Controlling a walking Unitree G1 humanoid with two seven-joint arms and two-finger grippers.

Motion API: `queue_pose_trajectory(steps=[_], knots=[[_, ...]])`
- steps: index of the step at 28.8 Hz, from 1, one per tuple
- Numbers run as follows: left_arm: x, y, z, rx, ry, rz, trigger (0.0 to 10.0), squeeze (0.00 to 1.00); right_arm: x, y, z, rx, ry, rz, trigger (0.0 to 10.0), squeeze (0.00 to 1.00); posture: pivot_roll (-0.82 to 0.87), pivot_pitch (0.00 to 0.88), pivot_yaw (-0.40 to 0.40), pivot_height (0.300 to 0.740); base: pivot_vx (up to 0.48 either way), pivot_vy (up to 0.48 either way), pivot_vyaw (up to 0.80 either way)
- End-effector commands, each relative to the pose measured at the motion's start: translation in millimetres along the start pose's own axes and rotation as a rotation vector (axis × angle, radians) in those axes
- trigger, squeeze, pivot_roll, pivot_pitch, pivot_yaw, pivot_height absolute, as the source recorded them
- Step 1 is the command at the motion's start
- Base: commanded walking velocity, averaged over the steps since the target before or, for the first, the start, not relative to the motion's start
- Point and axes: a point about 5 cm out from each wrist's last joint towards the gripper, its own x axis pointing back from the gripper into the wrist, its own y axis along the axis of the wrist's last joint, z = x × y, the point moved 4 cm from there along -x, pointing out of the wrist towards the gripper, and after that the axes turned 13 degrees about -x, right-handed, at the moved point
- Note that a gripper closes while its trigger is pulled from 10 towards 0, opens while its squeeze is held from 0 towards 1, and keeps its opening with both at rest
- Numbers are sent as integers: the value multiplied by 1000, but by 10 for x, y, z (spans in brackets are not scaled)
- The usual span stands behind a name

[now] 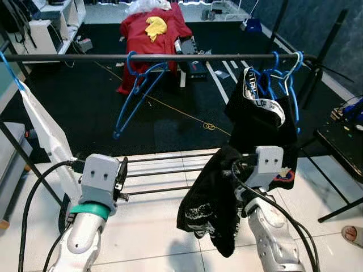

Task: Hang hanger

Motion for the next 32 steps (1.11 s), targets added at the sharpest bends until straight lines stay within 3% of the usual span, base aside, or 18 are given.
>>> queue_pose_trajectory(steps=[1, 6, 13, 32], knots=[[-10, -57, -23, 4, -10, 27, 10000, 0, 21, 84, 8, 3, 4, -46, 0, 0, -69, 17, 44, 740, 0, 0, 0], [-75, -72, -22, 31, 14, 48, 10000, 0, 18, 114, 6, 30, 12, -58, 0, 0, -77, 17, 44, 740, 0, 0, 0], [-94, -123, 27, 34, 72, 72, 10000, 0, 6, 86, 138, 43, 61, -59, 0, 0, -69, 24, 35, 740, 0, 0, 0], [-114, -108, 42, 36, 84, 70, 10000, 0, -11, 88, 138, 44, 66, -57, 0, 0, -62, 27, 31, 740, 432, 0, 0]])
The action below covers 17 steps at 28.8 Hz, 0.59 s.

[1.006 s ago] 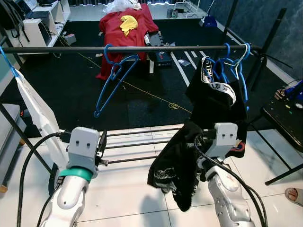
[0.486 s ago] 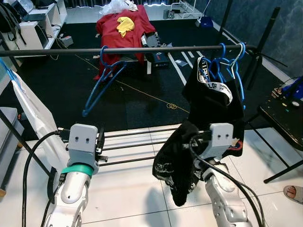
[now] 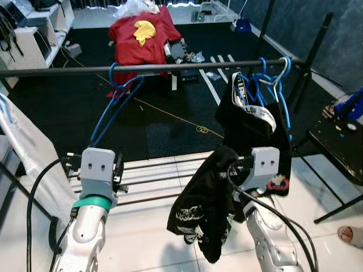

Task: Hang hanger

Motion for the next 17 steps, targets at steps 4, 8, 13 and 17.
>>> queue_pose_trajectory(steps=[4, 8, 13, 17], knots=[[13, -88, 14, -19, 5, 36, 10000, 0, -26, 64, 68, 0, 27, -34, 0, 0, -60, 25, 30, 740, 448, 0, 0], [8, -80, 27, -18, 10, 33, 10000, 0, -32, 61, 68, 3, 28, -33, 0, 0, -58, 23, 29, 740, 352, 0, 0], [21, 9, 75, -3, 22, -10, 10000, 0, -46, 54, 82, 7, 32, -30, 0, 0, -52, 23, 28, 740, 169, 0, 0], [74, 138, 113, 22, 15, -74, 10000, 0, -50, 36, 98, 11, 40, -23, 471, 0, -47, 23, 28, 740, 0, 0, 0]])
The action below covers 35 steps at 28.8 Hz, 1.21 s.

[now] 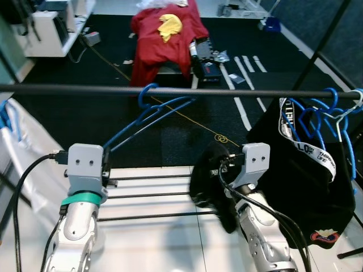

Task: Hang hanger

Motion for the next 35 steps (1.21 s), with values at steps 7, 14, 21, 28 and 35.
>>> queue_pose_trajectory(steps=[7, 14, 21, 28, 35], knots=[[59, 94, 41, -1, -44, -41, 10000, 0, -5, -26, 32, 0, 12, 9, 10000, 0, -39, 27, 26, 740, 0, 0, 0], [67, 161, -24, -5, -109, -60, 10000, 0, -10, -47, 34, 2, 13, 17, 10000, 0, -42, 29, 30, 740, 0, 0, 0], [-76, 389, -84, -13, -193, -29, 10000, 0, -50, -92, 111, 19, 48, 32, 10000, 0, -43, 36, 38, 740, 0, 0, 0], [-336, 459, -266, -58, -193, 47, 10000, 1000, -154, -123, 301, 6, 107, 39, 10000, 0, -41, 47, 43, 740, 0, 0, 0], [-332, 307, -277, -49, -191, 183, 10000, 0, -135, -149, 330, 6, 118, 47, 10000, 0, -43, 55, 50, 740, 0, 0, 0]])
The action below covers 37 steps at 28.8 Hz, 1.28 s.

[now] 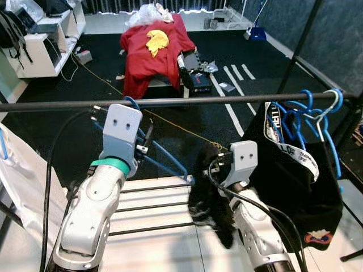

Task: Hang hanger

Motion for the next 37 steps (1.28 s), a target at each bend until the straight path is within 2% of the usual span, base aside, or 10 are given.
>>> queue_pose_trajectory(steps=[1, 12, 21, 25, 26, 27, 28, 30, 32, 37], knots=[[-5, -119, 21, 25, 18, 81, 10000, 0, 2, 19, 36, -2, 15, -17, 10000, 0, -43, 56, 48, 740, 0, 0, 0], [-230, -196, 112, 101, 154, 216, 10000, 0, -25, 11, 41, -8, 16, -18, 10000, 0, -36, 53, 46, 740, 0, 0, 0], [-274, 78, 115, 187, 79, 170, 10000, 0, 5, 17, -3, -5, 2, -21, 10000, 0, -47, 47, 55, 740, 0, 0, 0], [-245, 132, 28, 147, -1, 136, 10000, 0, 6, 15, -11, -7, -1, -21, 10000, 0, -46, 48, 54, 740, 0, 0, 0], [-253, 107, -3, 116, -9, 134, 8510, 0, 1, 12, -7, -8, 0, -20, 10000, 0, -40, 51, 50, 740, 0, 0, 0], [-260, 88, -22, 96, -13, 133, 8510, 0, -2, 10, -5, -10, 1, -19, 10000, 0, -40, 51, 50, 740, 0, 0, 0], [-283, 62, -66, 44, -24, 122, 4745, 0, -9, 11, 2, -11, 3, -19, 10000, 0, -39, 52, 46, 740, 0, 0, 0], [-298, 44, -98, 7, -33, 115, 4745, 0, -13, 12, 6, -13, 4, -19, 10000, 0, -39, 52, 46, 740, 0, 0, 0], [-373, -36, -201, -8, -53, 127, 0, 0, -26, 19, 13, -14, 6, -20, 10000, 0, -45, 54, 45, 740, 0, 0, 0], [-473, -93, -290, 8, -39, 150, 0, 0, -33, 29, 13, -16, 6, -22, 10000, 0, -48, 53, 44, 740, 0, 0, 0]])
